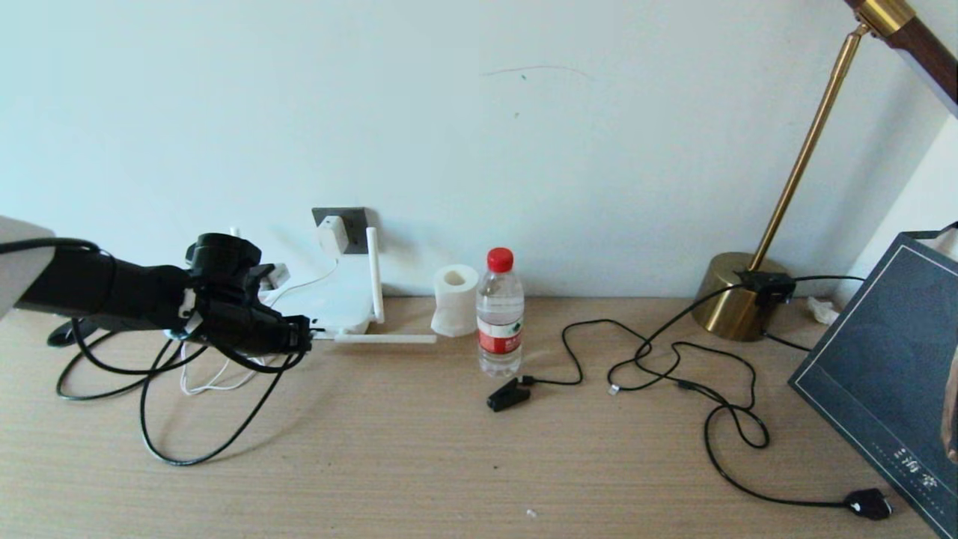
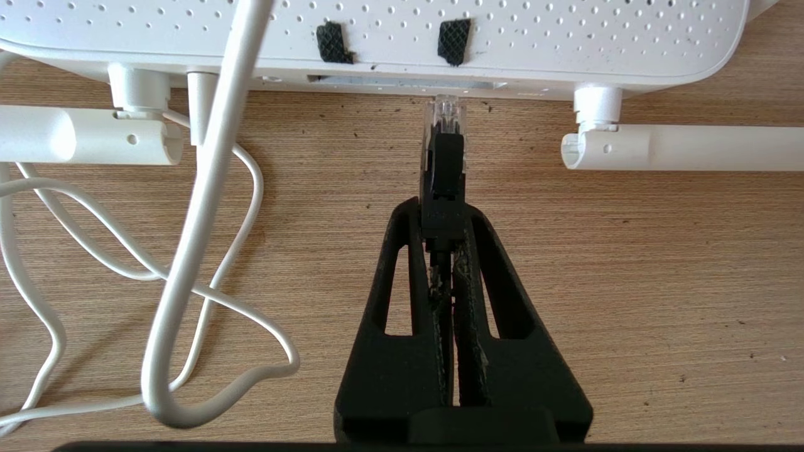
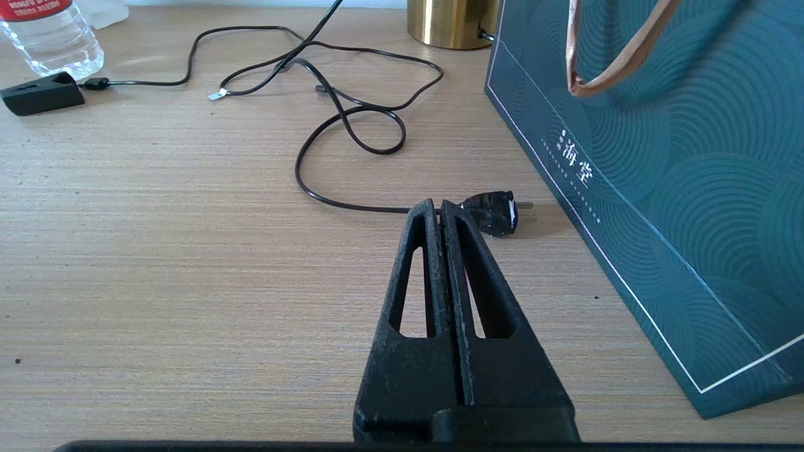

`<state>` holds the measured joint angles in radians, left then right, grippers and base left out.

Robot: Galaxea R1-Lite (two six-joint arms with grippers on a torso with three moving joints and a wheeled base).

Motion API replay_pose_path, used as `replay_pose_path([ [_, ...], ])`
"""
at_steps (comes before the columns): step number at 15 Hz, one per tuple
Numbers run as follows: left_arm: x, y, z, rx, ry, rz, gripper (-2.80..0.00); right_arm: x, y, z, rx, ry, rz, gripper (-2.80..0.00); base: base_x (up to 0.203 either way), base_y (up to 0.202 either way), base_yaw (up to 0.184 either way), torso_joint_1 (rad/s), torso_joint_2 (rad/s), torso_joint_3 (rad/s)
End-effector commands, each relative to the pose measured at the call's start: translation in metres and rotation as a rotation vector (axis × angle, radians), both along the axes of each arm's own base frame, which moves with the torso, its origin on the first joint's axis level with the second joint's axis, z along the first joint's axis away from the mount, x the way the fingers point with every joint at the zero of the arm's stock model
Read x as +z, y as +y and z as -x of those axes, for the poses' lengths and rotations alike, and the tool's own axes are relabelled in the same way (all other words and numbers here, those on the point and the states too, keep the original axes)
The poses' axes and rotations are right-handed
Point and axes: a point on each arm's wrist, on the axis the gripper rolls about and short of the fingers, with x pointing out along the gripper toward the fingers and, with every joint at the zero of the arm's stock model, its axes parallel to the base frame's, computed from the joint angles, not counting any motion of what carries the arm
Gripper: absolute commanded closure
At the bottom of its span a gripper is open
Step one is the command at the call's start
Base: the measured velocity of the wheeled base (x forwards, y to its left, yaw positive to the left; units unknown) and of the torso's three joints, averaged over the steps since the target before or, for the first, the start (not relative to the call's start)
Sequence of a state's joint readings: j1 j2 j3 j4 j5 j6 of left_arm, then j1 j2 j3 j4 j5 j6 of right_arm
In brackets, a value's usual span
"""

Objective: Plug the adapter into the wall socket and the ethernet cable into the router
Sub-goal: Align cable and router interface

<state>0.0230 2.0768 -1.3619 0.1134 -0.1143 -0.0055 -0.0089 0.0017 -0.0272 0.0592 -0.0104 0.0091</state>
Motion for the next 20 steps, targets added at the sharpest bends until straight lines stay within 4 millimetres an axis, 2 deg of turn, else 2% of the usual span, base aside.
replay_pose_path([
  [1,-0.0018,0.0000,-0.0006,0.000,0.005,0.001,0.00,0.0001,0.0000,-0.0001,-0.001,0.002,0.000,0.00,0.000,0.000,0.000,0.000,0.00,0.000],
  [20,0.0042,0.0008,-0.0067,0.001,-0.023,0.000,0.00,0.0001,0.0000,-0.0001,-0.001,0.002,-0.002,0.00,0.000,0.000,0.000,0.000,0.00,0.000],
])
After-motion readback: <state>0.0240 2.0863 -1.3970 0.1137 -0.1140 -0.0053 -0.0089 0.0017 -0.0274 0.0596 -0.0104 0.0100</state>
